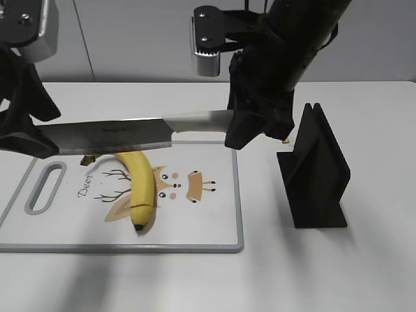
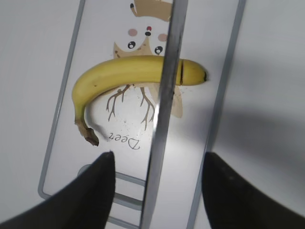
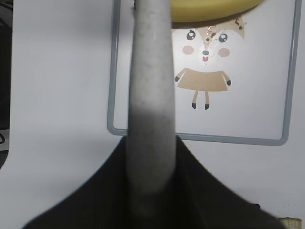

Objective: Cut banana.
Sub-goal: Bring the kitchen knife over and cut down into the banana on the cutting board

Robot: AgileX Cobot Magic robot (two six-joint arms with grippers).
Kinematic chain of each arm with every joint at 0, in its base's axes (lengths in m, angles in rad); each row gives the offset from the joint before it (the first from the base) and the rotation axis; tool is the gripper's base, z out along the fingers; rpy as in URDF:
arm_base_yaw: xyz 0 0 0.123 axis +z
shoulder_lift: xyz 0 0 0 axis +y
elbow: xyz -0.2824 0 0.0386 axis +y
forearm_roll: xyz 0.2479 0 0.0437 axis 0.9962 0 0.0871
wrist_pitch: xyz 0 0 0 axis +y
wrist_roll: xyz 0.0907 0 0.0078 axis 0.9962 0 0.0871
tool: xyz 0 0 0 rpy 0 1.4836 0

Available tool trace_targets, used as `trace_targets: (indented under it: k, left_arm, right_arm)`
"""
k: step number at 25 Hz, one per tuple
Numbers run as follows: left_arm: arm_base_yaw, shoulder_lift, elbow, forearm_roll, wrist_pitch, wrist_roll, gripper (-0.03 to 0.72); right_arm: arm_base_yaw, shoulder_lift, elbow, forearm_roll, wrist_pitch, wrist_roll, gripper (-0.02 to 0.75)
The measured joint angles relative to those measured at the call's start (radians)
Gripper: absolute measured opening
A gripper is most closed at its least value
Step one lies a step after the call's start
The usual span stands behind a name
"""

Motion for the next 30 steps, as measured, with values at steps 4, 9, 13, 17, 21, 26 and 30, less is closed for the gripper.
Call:
trace_targets:
  k: [4, 9, 13, 17, 21, 26, 30]
  left_arm:
    - [0.000, 0.045, 0.000, 0.023, -0.021, 0.000, 0.553]
    - [0.000, 0.059, 0.000, 0.035, -0.032, -0.004, 0.470]
    - [0.000, 0.059, 0.000, 0.035, -0.034, -0.020, 0.168]
    - [-0.001, 0.067, 0.000, 0.032, -0.031, -0.021, 0.011]
    - [-0.001, 0.091, 0.000, 0.027, -0.052, -0.028, 0.003]
    - [-0.001, 0.141, 0.000, 0.025, -0.060, -0.028, 0.003]
    - [-0.001, 0.175, 0.000, 0.019, -0.088, -0.028, 0.003]
  right_arm:
    - [0.000, 0.000, 0.000, 0.002, -0.010, 0.000, 0.171]
    - [0.000, 0.002, 0.000, 0.002, -0.014, 0.001, 0.171]
    - [0.000, 0.004, 0.000, 0.002, -0.015, 0.033, 0.171]
    - [0.000, 0.005, -0.001, -0.014, -0.015, 0.052, 0.174]
    - [-0.004, 0.023, -0.001, -0.024, -0.001, 0.090, 0.176]
    - [-0.015, 0.070, -0.001, -0.011, 0.013, 0.099, 0.183]
    - [-0.022, 0.088, -0.001, -0.012, 0.000, 0.102, 0.184]
